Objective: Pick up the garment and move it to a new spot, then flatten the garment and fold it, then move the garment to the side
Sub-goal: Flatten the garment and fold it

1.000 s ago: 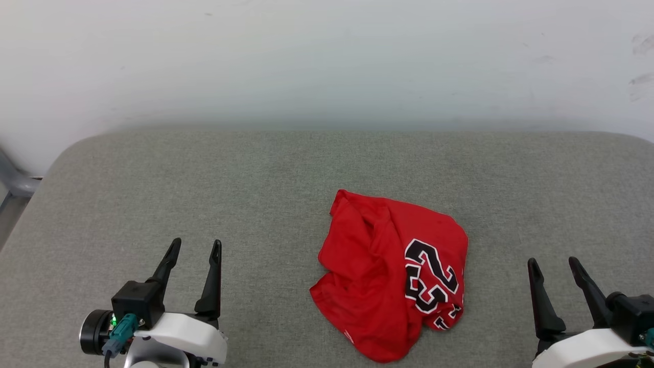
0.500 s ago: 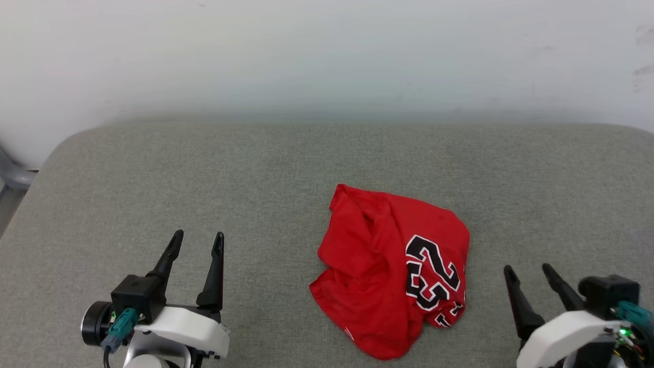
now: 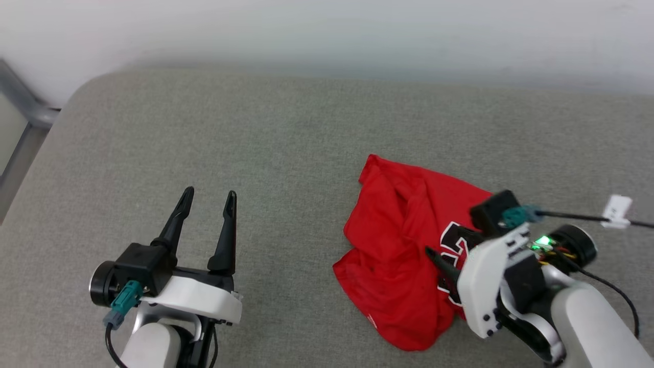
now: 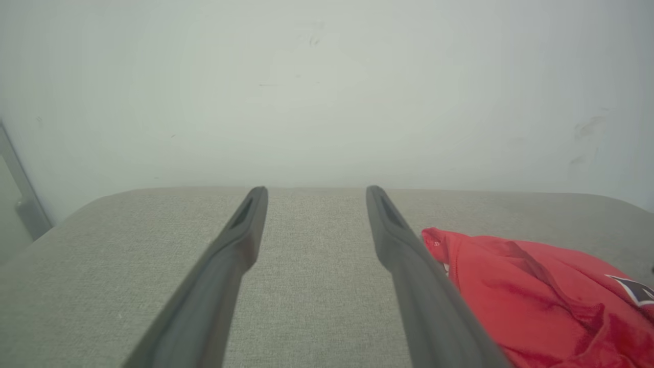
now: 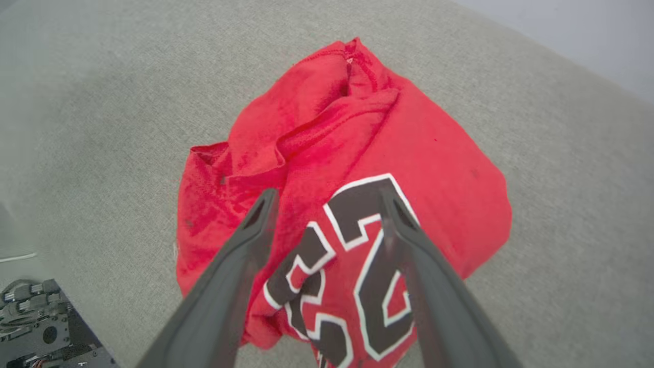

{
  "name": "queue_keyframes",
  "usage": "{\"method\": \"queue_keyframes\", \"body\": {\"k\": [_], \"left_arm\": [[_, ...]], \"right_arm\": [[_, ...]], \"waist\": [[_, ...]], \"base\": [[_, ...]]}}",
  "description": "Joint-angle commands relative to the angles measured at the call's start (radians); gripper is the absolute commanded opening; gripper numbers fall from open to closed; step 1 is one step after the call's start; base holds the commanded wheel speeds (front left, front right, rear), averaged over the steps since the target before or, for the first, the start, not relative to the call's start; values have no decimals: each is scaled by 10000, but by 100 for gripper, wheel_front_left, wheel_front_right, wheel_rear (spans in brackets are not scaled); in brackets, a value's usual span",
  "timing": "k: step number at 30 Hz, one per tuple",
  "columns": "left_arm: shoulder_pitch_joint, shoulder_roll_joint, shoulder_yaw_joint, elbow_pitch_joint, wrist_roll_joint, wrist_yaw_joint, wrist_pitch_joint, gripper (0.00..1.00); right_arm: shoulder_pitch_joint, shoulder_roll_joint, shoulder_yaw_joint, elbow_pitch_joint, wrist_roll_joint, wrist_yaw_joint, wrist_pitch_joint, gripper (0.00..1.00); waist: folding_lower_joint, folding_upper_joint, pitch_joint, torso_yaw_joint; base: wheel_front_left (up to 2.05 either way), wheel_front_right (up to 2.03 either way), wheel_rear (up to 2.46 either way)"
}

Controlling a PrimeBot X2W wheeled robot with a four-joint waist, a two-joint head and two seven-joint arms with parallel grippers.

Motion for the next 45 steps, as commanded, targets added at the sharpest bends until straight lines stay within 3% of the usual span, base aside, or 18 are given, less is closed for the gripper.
{"method": "queue_keyframes", "body": {"k": [1,8,14,15,16,17,23,28,34,40,45], "left_arm": [[-142,-105,76,-22,107,-94,-25,100],[-384,-502,337,164,319,-495,-25,100],[-491,-807,580,365,539,-763,-25,100],[-500,-853,618,391,561,-783,-25,100],[-511,-895,662,417,618,-830,-25,100],[-521,-928,709,432,643,-868,-25,100],[-353,-1042,950,563,855,-982,-25,100],[-187,-1087,1098,619,1073,-1011,-25,100],[-55,-1087,1204,701,1241,-1041,-25,100],[46,-1104,1240,777,1302,-1102,-25,100],[100,-1141,1282,872,1300,-1113,-25,100]], "right_arm": [[-452,-148,414,106,133,-3,279,100],[-1822,-733,2259,950,712,-3,1420,100],[-2407,-1025,2981,1761,1198,-3,1867,100],[-2469,-1060,3029,1825,1238,-3,1874,64],[-2536,-1040,3045,1831,1351,-3,1795,18],[-2622,-1050,3063,1837,1365,-3,1732,0],[-3052,-998,2867,1541,1316,-6,808,0],[-3096,-844,1719,1156,1036,-5,-73,0],[-2180,-537,-762,746,455,-5,-546,0],[-344,264,-3640,637,-44,-3,-742,0],[1282,1080,-5369,1045,-260,-3,-1085,0]], "waist": [[-1,-1,277,223],[-1,-1,737,514],[-1,-1,913,609],[-1,-1,922,619],[-1,-1,924,620],[-1,-1,915,613],[-1,-1,669,455],[-1,-1,373,202],[-1,-1,143,-176],[-1,-1,70,-456],[-1,-1,29,-561]], "base": [[0,0,0],[0,0,0],[0,0,0],[0,0,0],[0,0,0],[0,0,0],[0,0,0],[0,0,0],[0,0,0],[0,0,0],[0,0,0]]}}
